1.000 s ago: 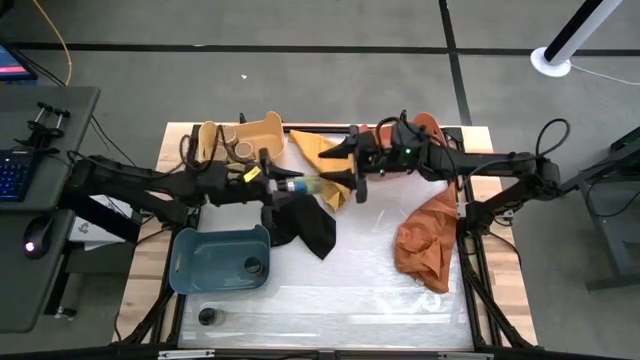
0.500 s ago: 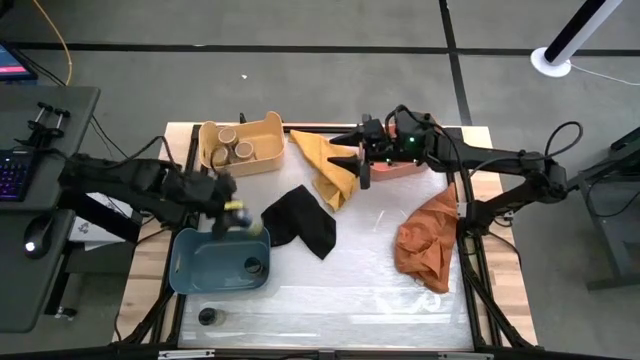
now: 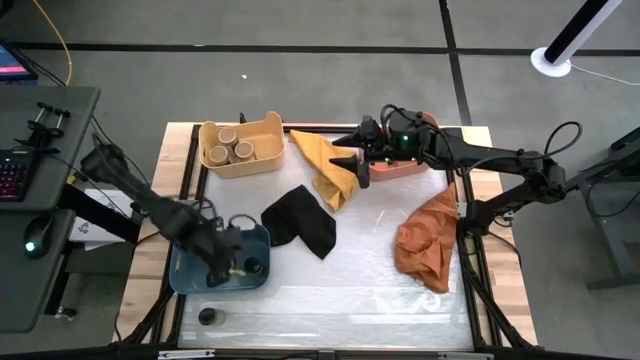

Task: Sort spices by type
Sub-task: Put the top black spice bottle into the blue bin, then put the black spice bottle into the blue bin

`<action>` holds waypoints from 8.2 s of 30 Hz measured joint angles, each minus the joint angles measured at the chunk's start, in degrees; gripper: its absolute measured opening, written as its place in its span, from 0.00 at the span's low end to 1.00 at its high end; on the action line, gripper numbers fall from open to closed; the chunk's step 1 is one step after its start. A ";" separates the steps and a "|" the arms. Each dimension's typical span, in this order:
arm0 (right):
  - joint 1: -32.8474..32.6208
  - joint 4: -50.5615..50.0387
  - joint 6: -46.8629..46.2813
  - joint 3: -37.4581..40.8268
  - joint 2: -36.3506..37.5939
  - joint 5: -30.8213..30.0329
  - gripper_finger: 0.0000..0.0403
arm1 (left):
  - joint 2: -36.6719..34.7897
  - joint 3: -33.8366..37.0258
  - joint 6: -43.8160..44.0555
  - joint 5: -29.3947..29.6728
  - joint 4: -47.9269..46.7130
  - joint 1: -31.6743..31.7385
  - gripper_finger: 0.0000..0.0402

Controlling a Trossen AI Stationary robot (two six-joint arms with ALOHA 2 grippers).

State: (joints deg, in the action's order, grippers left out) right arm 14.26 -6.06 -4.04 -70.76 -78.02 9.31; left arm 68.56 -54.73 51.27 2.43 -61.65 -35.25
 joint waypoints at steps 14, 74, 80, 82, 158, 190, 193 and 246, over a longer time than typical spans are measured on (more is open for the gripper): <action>-0.02 -1.07 0.03 0.00 0.00 0.17 0.61 | 11.97 1.93 -4.87 2.46 8.77 -0.81 0.45; 0.00 -8.29 3.00 0.00 -0.04 -2.78 0.61 | 16.22 -12.93 29.58 -7.06 4.89 -23.97 0.00; 0.00 -8.30 3.00 0.00 -0.04 -2.78 0.61 | 15.95 -12.91 27.80 -7.01 5.10 -23.97 0.00; 0.00 -8.31 3.00 0.00 -0.04 -2.78 0.61 | 15.95 -12.91 26.40 -7.07 6.14 -23.97 0.00; 0.00 -9.63 4.07 0.00 -0.04 -2.98 0.61 | 25.67 -10.52 28.56 -8.67 9.36 -29.55 0.00; 0.00 -9.63 4.00 0.00 -0.04 -2.94 0.61 | 29.70 -17.67 6.99 5.73 8.74 -14.40 0.00; 0.00 -9.64 4.00 0.00 -0.04 -2.94 0.61 | 29.68 -17.98 5.30 6.75 8.83 -13.26 0.00; 0.00 -12.27 9.33 0.00 -0.04 -2.94 0.61 | 29.68 -17.60 -31.93 -0.32 25.00 3.03 0.00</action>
State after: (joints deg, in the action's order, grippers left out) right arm 14.26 -18.32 5.29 -70.76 -78.06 6.37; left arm 98.24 -72.33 19.34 2.10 -36.66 -32.22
